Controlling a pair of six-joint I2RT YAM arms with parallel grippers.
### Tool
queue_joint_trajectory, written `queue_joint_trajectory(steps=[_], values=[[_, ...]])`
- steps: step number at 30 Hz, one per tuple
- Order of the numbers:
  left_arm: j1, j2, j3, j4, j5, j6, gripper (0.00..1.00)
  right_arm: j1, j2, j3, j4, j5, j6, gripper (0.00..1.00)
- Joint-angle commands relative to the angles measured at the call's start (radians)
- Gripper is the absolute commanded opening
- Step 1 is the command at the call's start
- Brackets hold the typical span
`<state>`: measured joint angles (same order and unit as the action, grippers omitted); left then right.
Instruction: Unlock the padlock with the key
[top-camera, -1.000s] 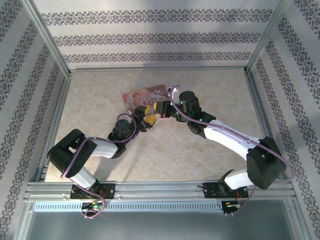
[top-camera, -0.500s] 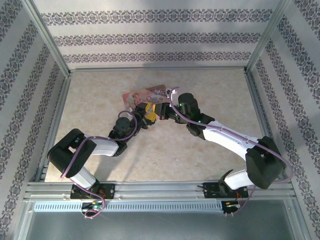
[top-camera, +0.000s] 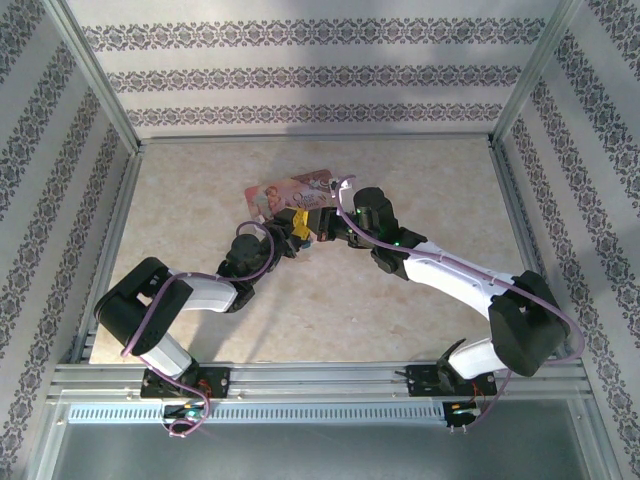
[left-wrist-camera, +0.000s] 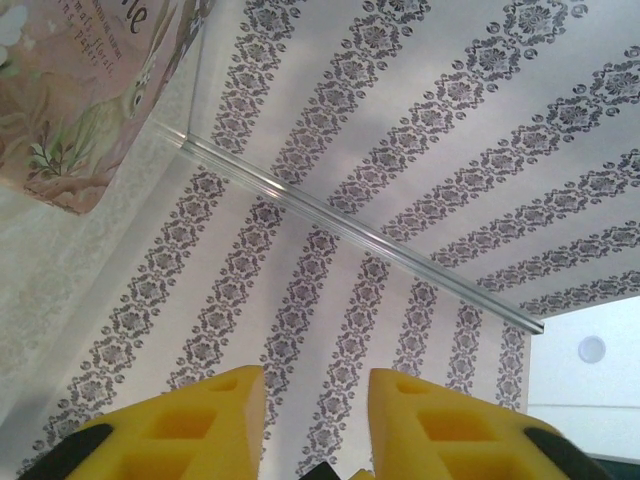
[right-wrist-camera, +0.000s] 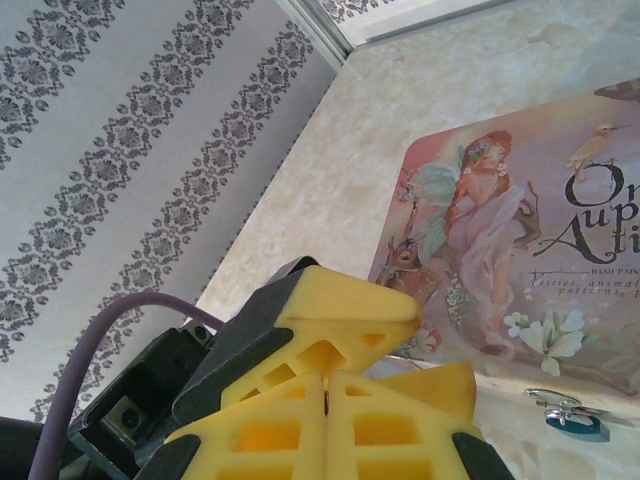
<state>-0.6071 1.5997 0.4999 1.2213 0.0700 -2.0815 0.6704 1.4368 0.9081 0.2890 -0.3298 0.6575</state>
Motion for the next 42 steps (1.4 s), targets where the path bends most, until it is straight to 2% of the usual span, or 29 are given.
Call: queue_joint_trajectory(steps=[1, 10, 19, 21, 23, 25, 29, 31, 34, 37, 40, 42], values=[[-0.008, -0.023, 0.013, 0.02, -0.016, -0.146, 0.28, 0.007, -0.002, -0.016, 0.021, 0.003, 0.008, 0.0], [-0.008, -0.035, 0.008, 0.004, -0.02, -0.14, 0.18, 0.003, -0.018, -0.026, 0.015, 0.015, 0.005, 0.0], [-0.009, -0.043, 0.006, -0.023, -0.019, -0.119, 0.01, 0.001, -0.029, -0.034, 0.019, 0.031, 0.014, 0.0], [-0.008, -0.048, 0.009, -0.035, -0.021, -0.107, 0.0, -0.001, -0.032, -0.037, 0.022, 0.031, 0.019, 0.0], [-0.008, -0.058, 0.012, -0.052, -0.02, -0.074, 0.0, -0.004, -0.041, -0.045, 0.029, 0.031, 0.028, 0.06], [-0.006, -0.077, 0.022, -0.094, -0.017, -0.019, 0.0, -0.014, -0.059, -0.062, 0.045, 0.023, 0.042, 0.2], [0.016, -0.137, 0.067, -0.243, 0.013, 0.182, 0.0, -0.052, -0.123, -0.106, 0.065, -0.017, 0.063, 0.38], [0.034, -0.18, 0.111, -0.369, 0.044, 0.321, 0.0, -0.079, -0.165, -0.133, 0.069, -0.043, 0.07, 0.46], [0.054, -0.252, 0.218, -0.621, 0.086, 0.577, 0.0, -0.124, -0.233, -0.173, 0.083, -0.103, 0.075, 0.56], [0.052, -0.315, 0.371, -0.918, 0.084, 0.902, 0.0, -0.171, -0.299, -0.212, 0.102, -0.171, 0.082, 0.65], [0.051, -0.351, 0.472, -1.065, 0.088, 1.144, 0.0, -0.211, -0.357, -0.247, 0.136, -0.24, 0.096, 0.7], [0.05, -0.366, 0.51, -1.088, 0.12, 1.289, 0.0, -0.228, -0.383, -0.263, 0.155, -0.28, 0.101, 0.73]])
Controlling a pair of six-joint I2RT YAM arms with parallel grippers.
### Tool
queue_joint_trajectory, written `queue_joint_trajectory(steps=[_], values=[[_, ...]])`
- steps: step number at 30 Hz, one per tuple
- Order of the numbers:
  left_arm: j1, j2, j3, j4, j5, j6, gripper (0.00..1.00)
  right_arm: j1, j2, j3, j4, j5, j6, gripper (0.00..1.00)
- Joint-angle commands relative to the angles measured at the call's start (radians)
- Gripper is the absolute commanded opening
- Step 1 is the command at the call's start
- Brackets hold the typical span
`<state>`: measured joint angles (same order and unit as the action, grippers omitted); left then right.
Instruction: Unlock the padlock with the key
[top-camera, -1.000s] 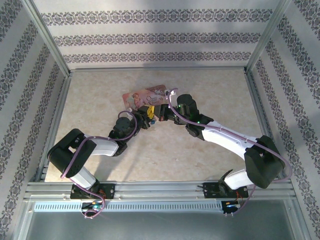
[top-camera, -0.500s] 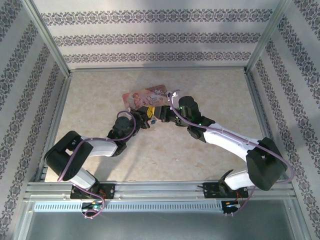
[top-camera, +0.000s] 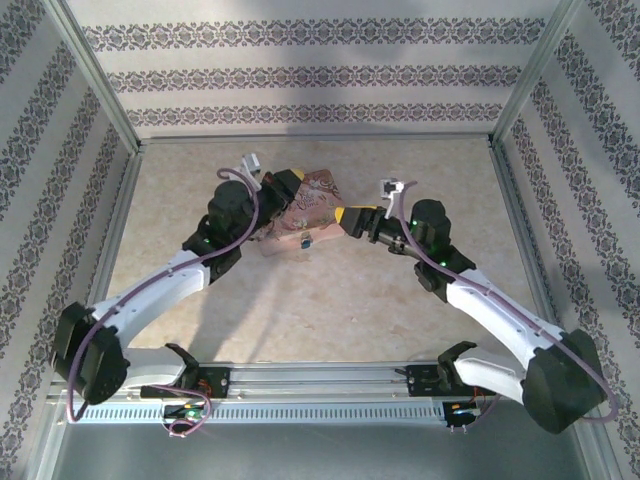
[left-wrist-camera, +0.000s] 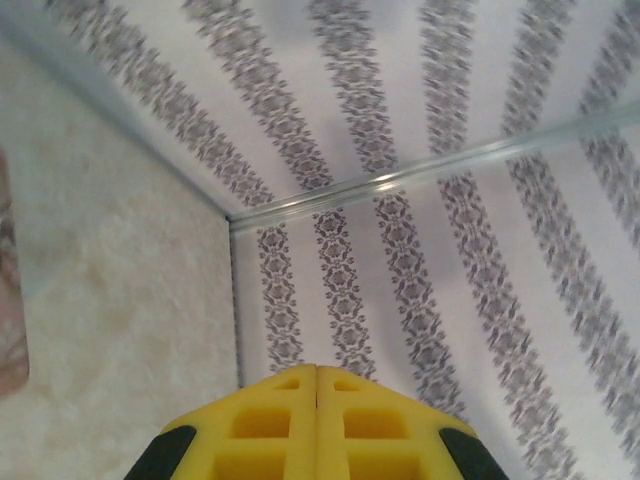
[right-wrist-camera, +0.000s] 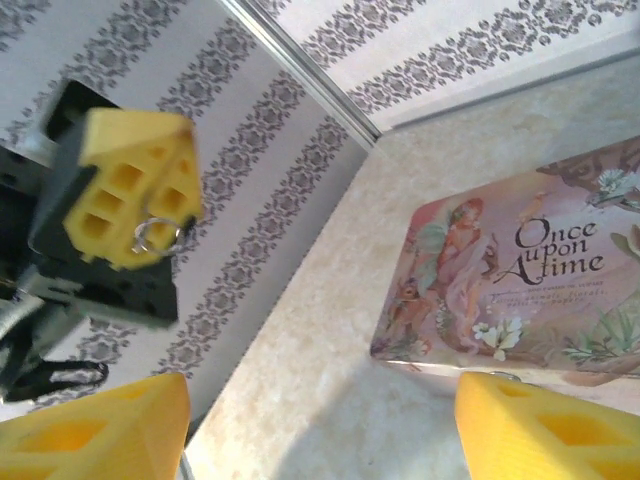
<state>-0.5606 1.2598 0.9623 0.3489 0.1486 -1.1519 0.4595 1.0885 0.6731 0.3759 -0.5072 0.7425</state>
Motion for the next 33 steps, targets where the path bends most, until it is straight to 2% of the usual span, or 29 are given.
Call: queue_joint_trajectory(steps=[1, 5, 9, 17, 33], values=[[0.003, -0.03, 0.071, -0.244, 0.056, 0.425, 0.0, -0.021, -0.047, -0.033, 0.083, -0.124, 0.019, 0.73], [-0.004, -0.029, 0.147, -0.311, 0.128, 0.639, 0.0, -0.023, -0.062, -0.054, 0.188, -0.183, 0.05, 0.74], [-0.005, -0.042, 0.146, -0.227, 0.198, 0.7, 0.0, -0.01, -0.054, -0.061, 0.334, -0.197, 0.101, 0.75], [-0.005, -0.028, 0.141, -0.083, 0.286, 0.656, 0.0, 0.065, 0.005, -0.001, 0.466, -0.175, 0.123, 0.74], [-0.005, -0.018, 0.126, -0.024, 0.297, 0.607, 0.0, 0.132, 0.174, 0.096, 0.577, -0.164, 0.166, 0.65]])
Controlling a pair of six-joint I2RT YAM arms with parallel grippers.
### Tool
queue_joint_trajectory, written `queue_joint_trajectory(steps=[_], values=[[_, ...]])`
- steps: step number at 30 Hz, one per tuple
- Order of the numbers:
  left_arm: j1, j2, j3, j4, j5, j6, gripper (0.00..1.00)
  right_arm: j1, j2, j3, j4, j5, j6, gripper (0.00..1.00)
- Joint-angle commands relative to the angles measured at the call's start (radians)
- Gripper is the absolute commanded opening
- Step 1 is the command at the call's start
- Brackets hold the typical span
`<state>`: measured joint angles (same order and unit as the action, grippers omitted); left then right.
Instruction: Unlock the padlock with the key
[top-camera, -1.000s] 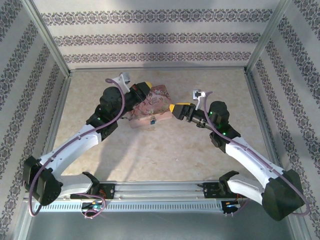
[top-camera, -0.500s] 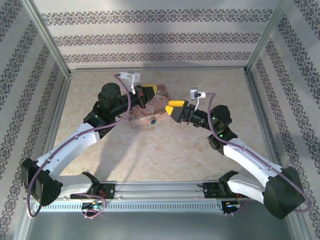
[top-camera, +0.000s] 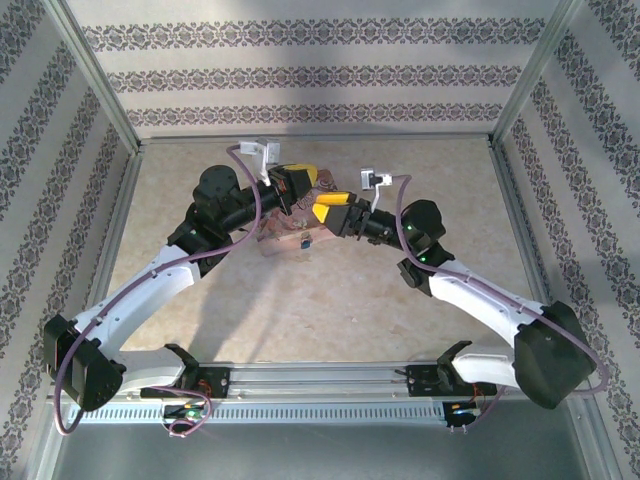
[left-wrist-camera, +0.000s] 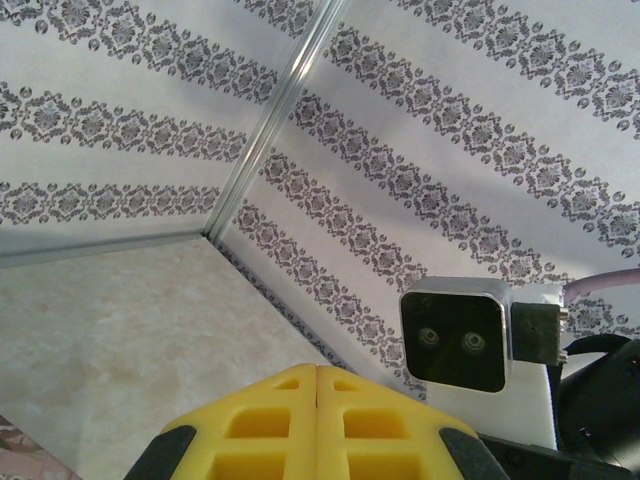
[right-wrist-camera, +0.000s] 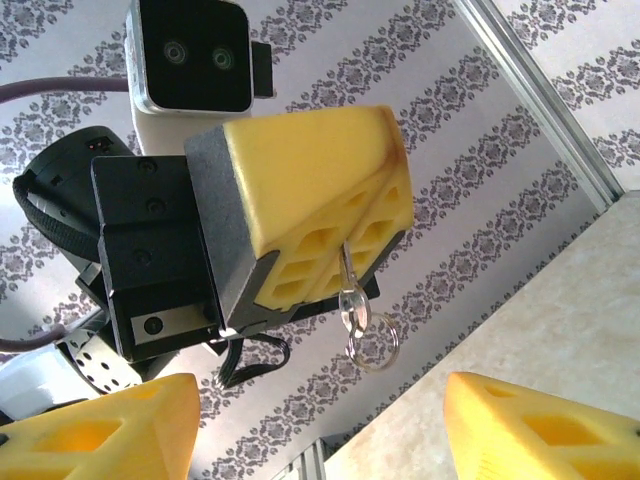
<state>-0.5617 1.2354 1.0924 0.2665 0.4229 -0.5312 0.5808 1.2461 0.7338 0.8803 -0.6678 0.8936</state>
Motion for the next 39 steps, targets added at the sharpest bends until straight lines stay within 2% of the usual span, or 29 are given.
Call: queue_joint_trajectory(steps=[1, 19, 39], values=[[-0.004, 0.007, -0.004, 0.058, 0.023, -0.015, 0.0, 0.012, 0.026, 0.04, 0.082, -0.004, 0.022, 0.64], [-0.003, 0.007, -0.011, 0.063, 0.014, -0.017, 0.0, 0.017, 0.11, 0.093, 0.124, -0.004, 0.061, 0.45], [-0.003, -0.005, -0.03, 0.066, -0.022, -0.018, 0.0, 0.017, 0.107, 0.057, 0.126, 0.031, 0.069, 0.26]])
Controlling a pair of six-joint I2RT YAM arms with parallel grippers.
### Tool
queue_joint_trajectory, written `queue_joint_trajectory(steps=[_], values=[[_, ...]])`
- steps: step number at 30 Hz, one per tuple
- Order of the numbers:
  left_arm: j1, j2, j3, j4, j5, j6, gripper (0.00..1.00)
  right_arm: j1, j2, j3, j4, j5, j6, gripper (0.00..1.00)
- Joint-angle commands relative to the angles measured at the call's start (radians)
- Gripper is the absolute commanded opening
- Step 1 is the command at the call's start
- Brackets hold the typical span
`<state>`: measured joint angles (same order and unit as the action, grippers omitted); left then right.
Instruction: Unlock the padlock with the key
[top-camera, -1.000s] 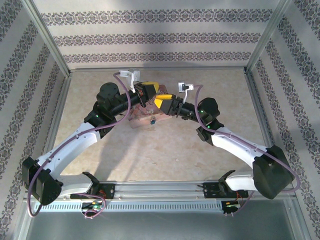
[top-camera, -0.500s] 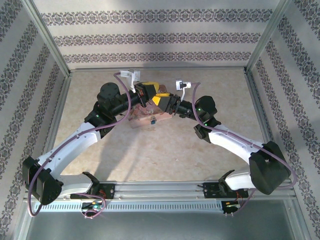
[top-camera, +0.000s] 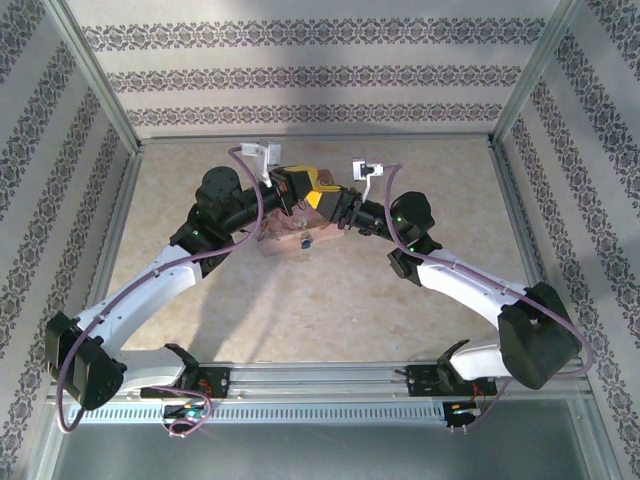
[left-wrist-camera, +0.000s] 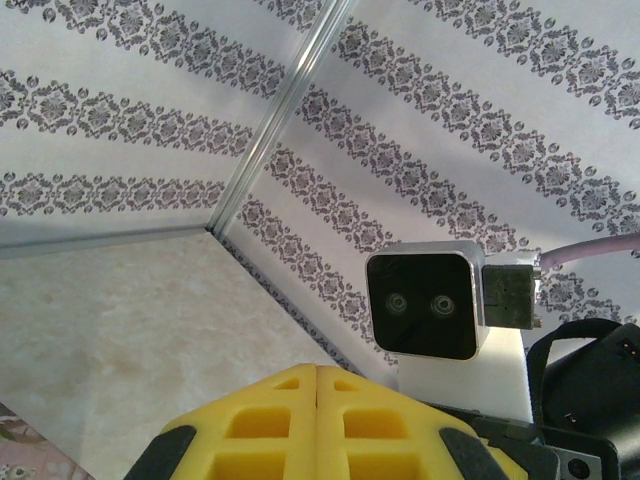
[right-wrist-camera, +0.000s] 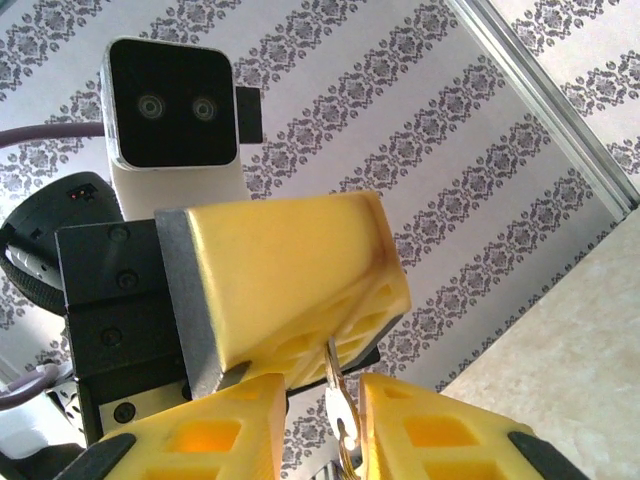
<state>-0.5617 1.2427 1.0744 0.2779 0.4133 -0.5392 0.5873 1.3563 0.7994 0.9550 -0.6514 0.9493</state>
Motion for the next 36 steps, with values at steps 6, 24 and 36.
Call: queue_joint_trajectory(steps=[6, 24, 36], values=[[-0.003, -0.013, -0.018, 0.056, -0.021, -0.013, 0.0, 0.011, 0.002, -0.014, 0.051, 0.015, 0.02, 0.24], [-0.003, -0.02, -0.031, 0.067, -0.038, -0.018, 0.0, 0.019, 0.022, -0.026, 0.053, 0.005, 0.029, 0.25], [-0.003, -0.031, -0.042, 0.072, -0.043, -0.019, 0.0, 0.017, 0.019, -0.021, 0.051, 0.021, 0.028, 0.14]])
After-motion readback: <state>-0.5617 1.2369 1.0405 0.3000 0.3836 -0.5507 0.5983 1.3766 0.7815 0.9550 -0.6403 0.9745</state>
